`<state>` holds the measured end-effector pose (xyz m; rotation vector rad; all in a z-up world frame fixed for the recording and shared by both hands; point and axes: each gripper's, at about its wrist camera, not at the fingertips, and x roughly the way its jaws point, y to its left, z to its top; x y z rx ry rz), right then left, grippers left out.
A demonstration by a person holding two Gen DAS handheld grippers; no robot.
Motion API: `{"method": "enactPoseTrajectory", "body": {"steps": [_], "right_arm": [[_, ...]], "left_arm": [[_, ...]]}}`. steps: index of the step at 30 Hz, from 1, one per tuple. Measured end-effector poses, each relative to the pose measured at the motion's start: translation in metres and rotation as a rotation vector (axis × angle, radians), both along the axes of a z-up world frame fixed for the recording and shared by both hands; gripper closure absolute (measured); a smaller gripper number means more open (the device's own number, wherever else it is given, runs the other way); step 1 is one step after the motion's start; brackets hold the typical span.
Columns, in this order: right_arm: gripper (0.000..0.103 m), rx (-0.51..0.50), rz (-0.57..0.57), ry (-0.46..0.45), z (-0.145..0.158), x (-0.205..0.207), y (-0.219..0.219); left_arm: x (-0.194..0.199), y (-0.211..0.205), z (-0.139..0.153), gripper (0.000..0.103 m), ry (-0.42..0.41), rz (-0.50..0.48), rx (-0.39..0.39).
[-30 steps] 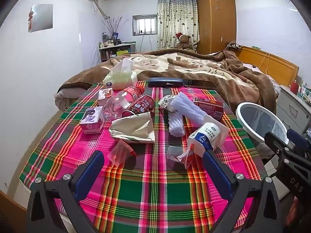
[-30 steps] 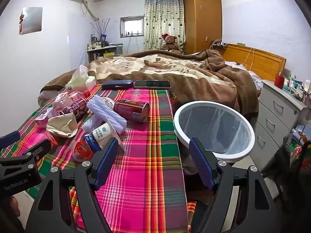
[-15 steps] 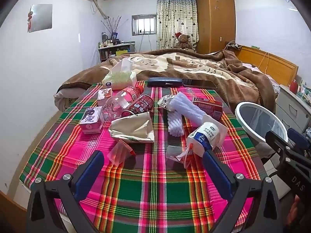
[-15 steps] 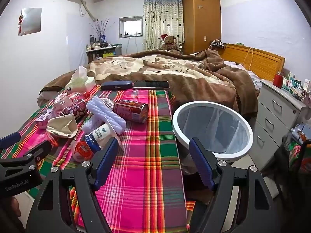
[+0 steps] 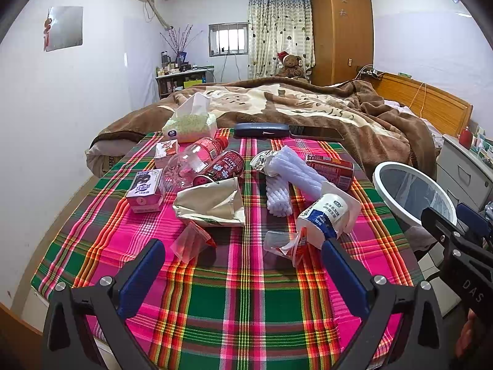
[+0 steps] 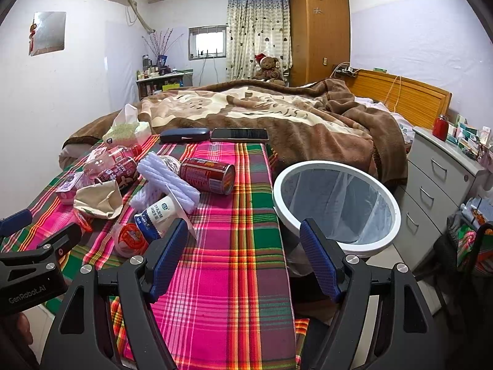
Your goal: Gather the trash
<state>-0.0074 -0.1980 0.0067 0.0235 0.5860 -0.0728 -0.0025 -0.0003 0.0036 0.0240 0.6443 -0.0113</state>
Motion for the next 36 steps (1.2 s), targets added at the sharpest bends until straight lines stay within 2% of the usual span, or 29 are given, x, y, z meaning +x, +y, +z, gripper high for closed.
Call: {"method": "enactPoseTrajectory", "body": {"steps": [36], "right_arm": [[0.026, 0.005, -0.004, -0.009, 0.0028, -0.0020, -0.0012]], "left_arm": [[-0.0026, 0.0031, 0.0019, 0.001, -0.009, 0.003, 0.004]]}}
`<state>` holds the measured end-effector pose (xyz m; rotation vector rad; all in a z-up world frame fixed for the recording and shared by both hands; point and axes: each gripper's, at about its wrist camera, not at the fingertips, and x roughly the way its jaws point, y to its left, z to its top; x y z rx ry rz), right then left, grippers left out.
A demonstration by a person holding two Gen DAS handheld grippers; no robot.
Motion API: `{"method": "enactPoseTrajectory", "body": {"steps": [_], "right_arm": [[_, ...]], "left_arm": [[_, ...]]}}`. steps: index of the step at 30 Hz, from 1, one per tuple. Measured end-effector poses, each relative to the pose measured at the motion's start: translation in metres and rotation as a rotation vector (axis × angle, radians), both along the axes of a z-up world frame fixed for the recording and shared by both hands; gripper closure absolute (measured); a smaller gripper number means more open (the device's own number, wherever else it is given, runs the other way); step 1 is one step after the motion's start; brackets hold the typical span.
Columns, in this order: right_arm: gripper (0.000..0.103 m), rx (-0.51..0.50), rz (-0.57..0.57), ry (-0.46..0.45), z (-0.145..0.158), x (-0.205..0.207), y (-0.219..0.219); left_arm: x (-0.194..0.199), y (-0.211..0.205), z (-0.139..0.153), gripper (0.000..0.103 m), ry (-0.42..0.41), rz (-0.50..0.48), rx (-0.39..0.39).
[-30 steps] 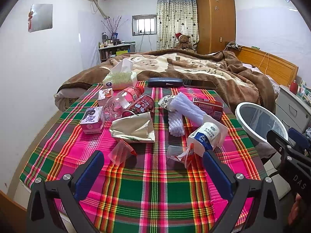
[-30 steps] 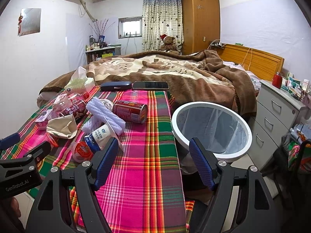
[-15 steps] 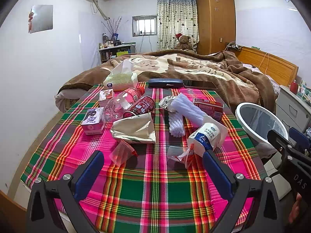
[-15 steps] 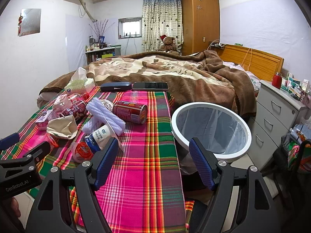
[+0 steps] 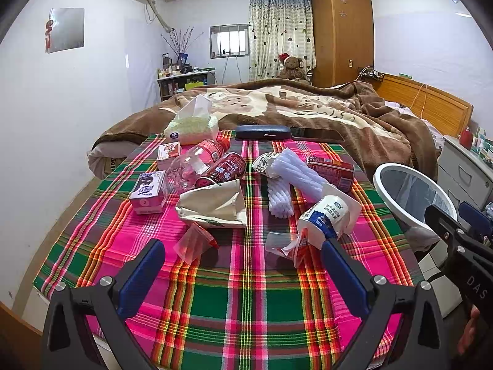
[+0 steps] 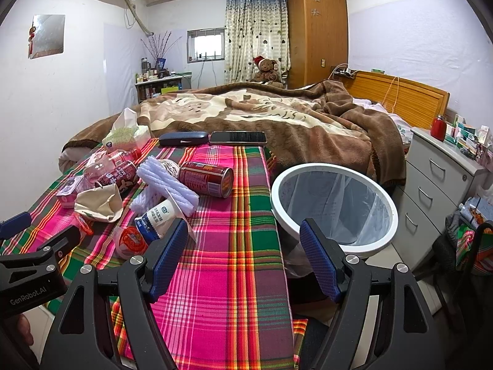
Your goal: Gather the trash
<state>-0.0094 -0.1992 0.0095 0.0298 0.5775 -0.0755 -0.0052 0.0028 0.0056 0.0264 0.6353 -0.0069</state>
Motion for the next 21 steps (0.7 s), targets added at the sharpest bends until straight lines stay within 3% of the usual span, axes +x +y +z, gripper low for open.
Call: {"method": "enactPoseTrajectory", "body": {"steps": [21], "right_arm": [[0.026, 0.006, -0.002, 0.011, -0.002, 0.004, -0.002]], "left_arm": [[0.007, 0.009, -0.003, 0.001, 0.011, 0.021, 0.000]]}}
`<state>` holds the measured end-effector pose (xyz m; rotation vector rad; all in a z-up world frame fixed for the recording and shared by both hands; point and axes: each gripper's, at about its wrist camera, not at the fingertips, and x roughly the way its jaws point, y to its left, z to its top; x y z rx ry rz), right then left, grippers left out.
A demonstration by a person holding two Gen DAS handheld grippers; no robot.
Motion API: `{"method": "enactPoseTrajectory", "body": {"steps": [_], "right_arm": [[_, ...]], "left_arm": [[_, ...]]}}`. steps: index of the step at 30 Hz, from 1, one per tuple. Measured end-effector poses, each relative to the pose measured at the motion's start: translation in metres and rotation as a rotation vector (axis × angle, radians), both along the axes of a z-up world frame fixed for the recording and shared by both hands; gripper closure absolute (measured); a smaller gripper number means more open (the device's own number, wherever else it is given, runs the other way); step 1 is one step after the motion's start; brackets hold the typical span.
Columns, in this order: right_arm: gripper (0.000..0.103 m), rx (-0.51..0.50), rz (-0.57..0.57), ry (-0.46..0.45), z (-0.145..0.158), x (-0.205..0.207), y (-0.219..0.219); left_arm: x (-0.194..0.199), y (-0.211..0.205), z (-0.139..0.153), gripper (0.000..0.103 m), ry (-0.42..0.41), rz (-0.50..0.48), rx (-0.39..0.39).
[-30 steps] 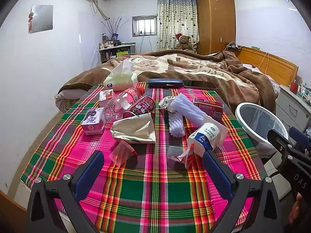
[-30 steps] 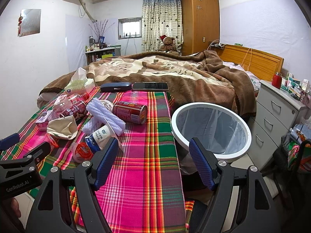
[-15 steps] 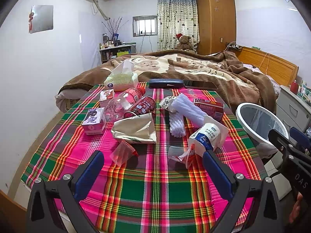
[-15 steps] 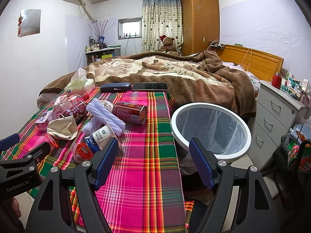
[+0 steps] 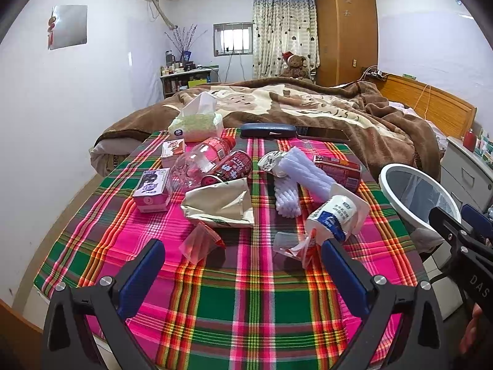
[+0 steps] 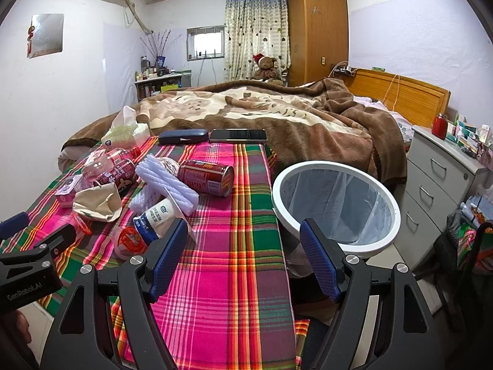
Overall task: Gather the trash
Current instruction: 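Grasp the white yogurt cup with the right tool while the left tool grasps a clear plastic cup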
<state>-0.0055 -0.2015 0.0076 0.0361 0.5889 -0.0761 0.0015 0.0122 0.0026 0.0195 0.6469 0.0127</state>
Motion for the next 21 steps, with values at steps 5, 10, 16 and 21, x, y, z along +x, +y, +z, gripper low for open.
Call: {"method": "enactPoseTrajectory", "body": {"steps": [5, 10, 16, 21], "right_arm": [[0.026, 0.065, 0.033, 0.028, -0.009, 0.010, 0.000], [0.026, 0.169, 0.076, 0.097, -0.025, 0.031, 0.008], [0.026, 0.273, 0.139, 0.135, -0.038, 0.051, 0.024], [0.026, 0.250, 0.131, 0.162, -0.044, 0.067, 0.029]], "left_arm": [[0.010, 0.017, -0.005, 0.001, 0.016, 0.021, 0.000], [0.026, 0.052, -0.015, 0.001, 0.052, 0.049, -0.065], [0.049, 0.078, -0.031, 0.001, 0.113, 0.053, -0.083], [0.062, 0.083, -0.041, 0.001, 0.140, 0.022, -0.094]]}}
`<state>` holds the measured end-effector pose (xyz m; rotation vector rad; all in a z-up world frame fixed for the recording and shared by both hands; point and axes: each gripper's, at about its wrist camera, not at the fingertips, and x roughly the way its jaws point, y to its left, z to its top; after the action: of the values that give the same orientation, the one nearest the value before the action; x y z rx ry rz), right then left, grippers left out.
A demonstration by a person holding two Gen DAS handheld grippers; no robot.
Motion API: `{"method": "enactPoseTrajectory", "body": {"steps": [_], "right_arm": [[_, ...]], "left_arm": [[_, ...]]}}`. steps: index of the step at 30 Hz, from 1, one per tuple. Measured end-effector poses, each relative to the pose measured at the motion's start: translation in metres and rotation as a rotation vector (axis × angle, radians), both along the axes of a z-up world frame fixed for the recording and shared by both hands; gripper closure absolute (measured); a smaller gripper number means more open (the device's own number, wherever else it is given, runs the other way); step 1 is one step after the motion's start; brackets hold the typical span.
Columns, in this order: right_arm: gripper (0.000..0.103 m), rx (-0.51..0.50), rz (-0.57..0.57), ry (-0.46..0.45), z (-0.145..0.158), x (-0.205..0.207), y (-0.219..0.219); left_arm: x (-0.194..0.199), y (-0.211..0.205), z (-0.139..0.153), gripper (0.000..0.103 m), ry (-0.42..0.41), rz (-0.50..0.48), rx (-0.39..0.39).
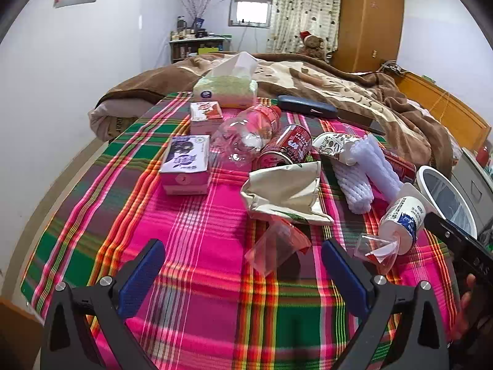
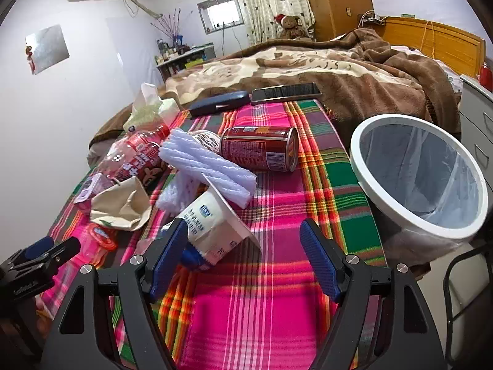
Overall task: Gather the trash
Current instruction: 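Grasp the white yogurt cup with the right tool while the left tool grasps a clear plastic cup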
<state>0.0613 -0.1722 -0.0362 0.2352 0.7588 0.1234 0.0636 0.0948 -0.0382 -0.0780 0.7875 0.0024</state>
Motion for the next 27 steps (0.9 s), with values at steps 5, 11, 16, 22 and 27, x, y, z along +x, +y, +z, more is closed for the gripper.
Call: {"method": "enactPoseTrajectory", "body": {"steps": [5, 11, 16, 22, 27], "right_arm": [[0.026, 0.069, 0.022, 0.043, -0.005, 0.005, 0.000], [0.026, 0.136, 0.025, 0.091, -0.007, 0.022, 0.002], [0.026, 0.139, 0.033, 0.143, -0.010, 0.035, 0.014], [0.026, 0.092, 0.024, 0.167, -0.013, 0.040, 0.022], [0.032, 0.054, 0.026, 0.156, -0.011, 0.039, 0.023]], "left_arm": [[0.011, -0.002, -0.013, 0.001, 0.047, -0.031, -0.029], [0.017, -0.004, -0.022, 0.001, 0.080, -0.055, -0.034], [0.023, 0.003, -0.026, 0.003, 0.102, -0.055, -0.075], [0.029, 0.006, -0.032, 0.010, 0.127, -0.081, -0.088], [0.032, 0.000, -0.033, 0.016, 0.132, -0.112, -0.077]]}}
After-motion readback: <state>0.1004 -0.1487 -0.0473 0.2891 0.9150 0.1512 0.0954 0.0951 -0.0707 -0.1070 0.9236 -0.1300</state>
